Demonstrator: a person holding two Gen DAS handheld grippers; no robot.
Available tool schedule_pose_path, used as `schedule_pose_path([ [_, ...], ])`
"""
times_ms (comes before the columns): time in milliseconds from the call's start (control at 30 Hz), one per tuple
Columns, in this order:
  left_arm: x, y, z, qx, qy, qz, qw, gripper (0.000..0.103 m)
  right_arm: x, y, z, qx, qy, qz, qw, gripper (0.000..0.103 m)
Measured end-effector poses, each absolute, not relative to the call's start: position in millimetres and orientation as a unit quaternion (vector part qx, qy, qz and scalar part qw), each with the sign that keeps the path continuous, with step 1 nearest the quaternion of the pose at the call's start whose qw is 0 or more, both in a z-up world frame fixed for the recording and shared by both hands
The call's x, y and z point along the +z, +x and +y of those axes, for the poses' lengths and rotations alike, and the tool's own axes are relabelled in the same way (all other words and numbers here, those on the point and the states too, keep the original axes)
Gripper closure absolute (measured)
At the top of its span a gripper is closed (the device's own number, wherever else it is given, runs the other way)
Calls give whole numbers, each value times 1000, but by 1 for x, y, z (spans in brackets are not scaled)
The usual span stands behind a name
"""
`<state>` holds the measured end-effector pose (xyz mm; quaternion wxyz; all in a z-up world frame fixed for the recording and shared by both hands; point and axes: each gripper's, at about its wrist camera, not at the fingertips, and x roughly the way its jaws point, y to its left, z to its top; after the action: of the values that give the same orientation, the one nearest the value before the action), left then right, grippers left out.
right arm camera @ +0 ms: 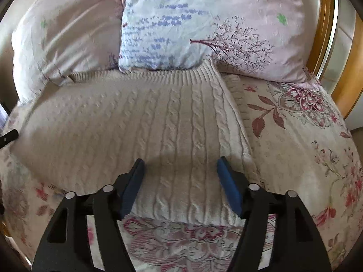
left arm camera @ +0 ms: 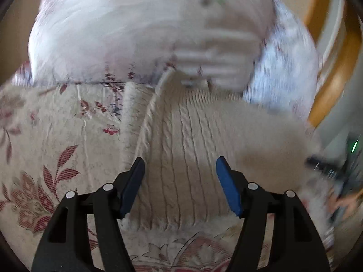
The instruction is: Fold small clothes
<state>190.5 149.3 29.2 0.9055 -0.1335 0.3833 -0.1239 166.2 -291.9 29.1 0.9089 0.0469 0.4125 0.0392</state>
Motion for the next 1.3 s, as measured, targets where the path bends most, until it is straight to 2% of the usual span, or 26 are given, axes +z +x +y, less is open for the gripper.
schedule_pose_path([
  [167, 23, 216, 198, -100, -252, 406, 873, 38, 39, 171, -286, 66, 66, 405, 909, 33],
  [300, 13, 230, 215, -100, -309, 426, 845, 42, 43, 173, -276, 85, 68, 399, 911, 33],
  [567, 9, 245, 211, -121, -338, 427, 830, 44, 39, 174, -274, 94, 74, 403, 907, 32],
  [700, 5, 249, 205, -118, -337, 432, 828, 61, 37, 175, -276, 94, 80, 403, 907, 32],
  [1000, 4, 250, 199, -112, -347, 433, 824, 83, 37, 175, -276, 99, 86, 401, 907, 31],
  [1300, 41, 245, 175, -166, -384, 389, 821, 87, 47, 167, -279, 109, 95, 385, 912, 31],
])
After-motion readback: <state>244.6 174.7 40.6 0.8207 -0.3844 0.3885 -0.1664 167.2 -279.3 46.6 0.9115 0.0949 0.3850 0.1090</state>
